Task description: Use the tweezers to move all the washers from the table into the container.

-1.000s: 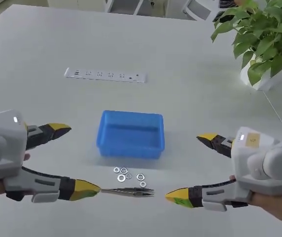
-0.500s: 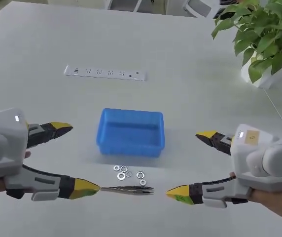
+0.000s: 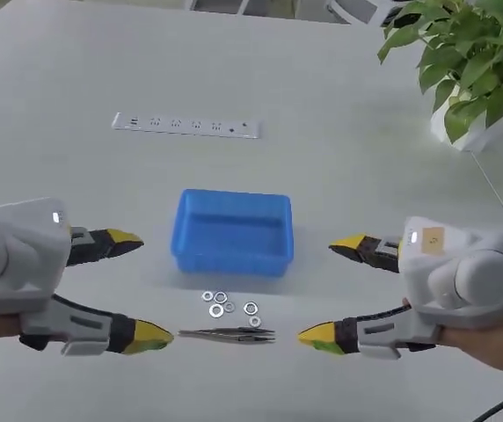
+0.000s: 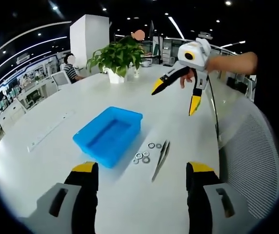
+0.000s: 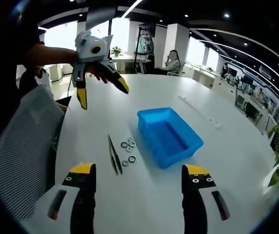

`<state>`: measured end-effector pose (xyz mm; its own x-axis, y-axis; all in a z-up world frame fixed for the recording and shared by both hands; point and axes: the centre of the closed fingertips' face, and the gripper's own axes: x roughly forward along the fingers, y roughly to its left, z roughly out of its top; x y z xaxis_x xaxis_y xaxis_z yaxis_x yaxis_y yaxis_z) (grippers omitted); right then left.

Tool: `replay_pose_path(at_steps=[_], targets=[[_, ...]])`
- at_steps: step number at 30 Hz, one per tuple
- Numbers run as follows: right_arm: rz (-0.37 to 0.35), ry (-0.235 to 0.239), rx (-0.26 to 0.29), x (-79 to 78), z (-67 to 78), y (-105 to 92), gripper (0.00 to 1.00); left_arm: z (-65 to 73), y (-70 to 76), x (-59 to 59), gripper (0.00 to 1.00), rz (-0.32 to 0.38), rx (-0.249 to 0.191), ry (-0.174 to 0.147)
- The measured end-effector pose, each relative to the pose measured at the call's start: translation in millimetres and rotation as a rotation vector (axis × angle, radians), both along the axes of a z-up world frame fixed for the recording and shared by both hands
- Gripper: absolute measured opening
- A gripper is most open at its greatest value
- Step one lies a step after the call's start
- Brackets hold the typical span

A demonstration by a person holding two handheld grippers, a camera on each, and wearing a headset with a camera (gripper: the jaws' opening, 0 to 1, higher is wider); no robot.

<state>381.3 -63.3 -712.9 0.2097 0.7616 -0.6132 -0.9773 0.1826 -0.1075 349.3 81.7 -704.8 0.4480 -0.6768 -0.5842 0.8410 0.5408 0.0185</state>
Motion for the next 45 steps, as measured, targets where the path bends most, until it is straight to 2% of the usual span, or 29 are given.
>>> replay_pose_path(at_steps=[10, 20, 23, 29, 38, 45], targets=[[0.138, 0.009, -0.061, -10.2, -16.4, 12.0, 0.53, -19.6, -4.2, -1.6, 0.62, -0.093, 0.074, 0.020], [0.252, -0.004, -0.118, -16.9, -30.9, 22.3, 0.37, -36.3, -13.0, -5.2, 0.47, -0.179, 0.120, 0.047], [0.278, -0.002, -0.132, -18.5, -34.8, 26.4, 0.35, -42.6, -14.5, -5.6, 0.42, -0.206, 0.151, 0.047], [0.338, 0.006, -0.160, -24.4, -43.3, 36.0, 0.30, -52.7, -18.8, -8.5, 0.31, -0.255, 0.183, 0.063], [0.412, 0.010, -0.219, -30.5, -61.3, 46.4, 0.25, -73.5, -20.4, -6.6, 0.25, -0.311, 0.242, 0.084], [0.461, 0.001, -0.267, -35.0, -76.8, 54.2, 0.19, -87.0, -20.7, -5.5, 0.17, -0.336, 0.280, 0.113]])
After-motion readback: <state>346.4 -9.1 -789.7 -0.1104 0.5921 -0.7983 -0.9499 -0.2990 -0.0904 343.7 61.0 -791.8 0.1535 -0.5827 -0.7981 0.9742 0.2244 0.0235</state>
